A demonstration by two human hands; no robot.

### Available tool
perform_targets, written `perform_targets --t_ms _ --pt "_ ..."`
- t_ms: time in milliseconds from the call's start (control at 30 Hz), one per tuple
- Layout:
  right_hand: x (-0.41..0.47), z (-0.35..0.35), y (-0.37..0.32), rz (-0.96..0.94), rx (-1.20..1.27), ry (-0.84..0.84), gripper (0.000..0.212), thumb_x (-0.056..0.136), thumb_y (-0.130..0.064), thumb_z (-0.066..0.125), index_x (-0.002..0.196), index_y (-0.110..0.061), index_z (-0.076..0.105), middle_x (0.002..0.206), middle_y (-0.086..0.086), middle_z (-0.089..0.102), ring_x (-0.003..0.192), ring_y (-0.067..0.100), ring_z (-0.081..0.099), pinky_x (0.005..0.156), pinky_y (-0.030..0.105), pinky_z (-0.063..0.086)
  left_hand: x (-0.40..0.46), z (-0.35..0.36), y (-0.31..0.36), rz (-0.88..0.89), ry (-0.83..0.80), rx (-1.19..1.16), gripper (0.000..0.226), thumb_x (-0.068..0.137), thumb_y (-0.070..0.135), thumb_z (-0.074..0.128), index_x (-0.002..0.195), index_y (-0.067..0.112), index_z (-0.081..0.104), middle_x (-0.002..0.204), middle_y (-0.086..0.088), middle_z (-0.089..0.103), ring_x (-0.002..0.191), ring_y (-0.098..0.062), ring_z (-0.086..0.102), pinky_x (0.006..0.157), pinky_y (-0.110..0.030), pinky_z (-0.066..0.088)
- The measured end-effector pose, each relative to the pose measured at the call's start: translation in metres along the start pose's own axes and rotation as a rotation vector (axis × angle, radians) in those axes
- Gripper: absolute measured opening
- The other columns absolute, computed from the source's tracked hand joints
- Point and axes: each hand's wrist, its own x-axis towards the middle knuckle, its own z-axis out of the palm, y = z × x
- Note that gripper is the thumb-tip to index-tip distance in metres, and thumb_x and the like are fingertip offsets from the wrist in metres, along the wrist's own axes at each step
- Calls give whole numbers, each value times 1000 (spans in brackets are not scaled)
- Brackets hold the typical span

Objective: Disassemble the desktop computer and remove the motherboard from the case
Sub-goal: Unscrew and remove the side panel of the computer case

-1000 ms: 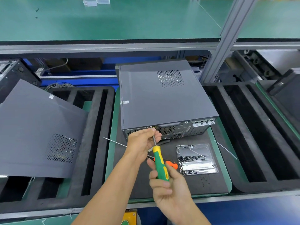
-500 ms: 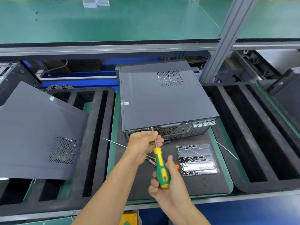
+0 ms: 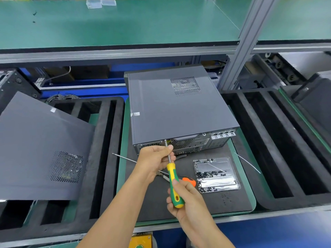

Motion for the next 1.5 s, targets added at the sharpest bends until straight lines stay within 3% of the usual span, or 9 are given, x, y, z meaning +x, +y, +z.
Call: perform_targets --t_ms 233,400,600,733,833,1000,1167,1333,1500 --pt "-7 2 -5 246 302 -105 59 91 -48 53 118 3 65 80 22 63 52 21 57 43 26 47 0 5 -1 -29 -37 -136 13 96 -1 54 95 -10 63 77 -19 72 69 -28 73 56 -28 58" --pt "-6 -1 -8 117 188 -37 41 82 -27 68 111 2 66 79 18 64 57 18 59 46 24 51 0 3 -4 -19 -63 -142 17 97 5 55 99 -8 65 86 -21 73 78 -29 73 62 -29 59" --pt "-2 1 -7 9 53 -7 49 65 -23 83 106 -6 62 77 6 53 60 15 52 53 27 46 1 4 -1 34 -9 -27 11 88 4 69 88 -6 67 76 -16 72 68 -22 72 59 -26 57" --pt "-6 2 -11 191 237 -24 55 89 -53 59 106 -2 66 75 13 55 58 20 51 51 30 45 1 5 1 -3 -33 -103 9 94 -2 58 93 -9 64 76 -16 73 71 -26 73 59 -28 58" --pt "-7 -2 -13 237 230 -69 54 100 -44 44 117 2 66 76 18 61 55 20 55 48 28 50 1 7 0 -23 -63 -169 15 98 -2 49 96 -9 63 78 -17 73 74 -28 74 59 -29 59" --pt "-3 -4 -11 58 77 -1 32 91 -24 65 110 1 66 82 17 65 62 19 61 52 28 54 -1 5 -3 -7 -50 -161 16 95 5 59 98 -9 65 84 -20 73 76 -28 73 62 -30 60" --pt "-2 -1 -9 -38 -36 26 53 62 -24 84 108 -6 64 83 7 56 64 15 54 60 29 51 0 6 -4 27 14 -67 14 88 6 69 93 -7 68 79 -16 72 70 -22 72 59 -26 57" --pt "-7 3 -14 151 181 -45 57 93 -53 54 115 -2 63 80 15 58 60 20 52 52 29 44 3 9 -3 -7 -49 -164 15 98 2 53 96 -6 65 78 -14 74 70 -22 73 59 -26 58" --pt "-7 -2 -16 76 94 -39 33 100 -25 51 114 2 65 83 22 67 60 21 60 48 27 50 3 9 -6 -15 -67 -240 20 100 3 48 100 -8 64 84 -18 74 77 -26 74 61 -27 58"
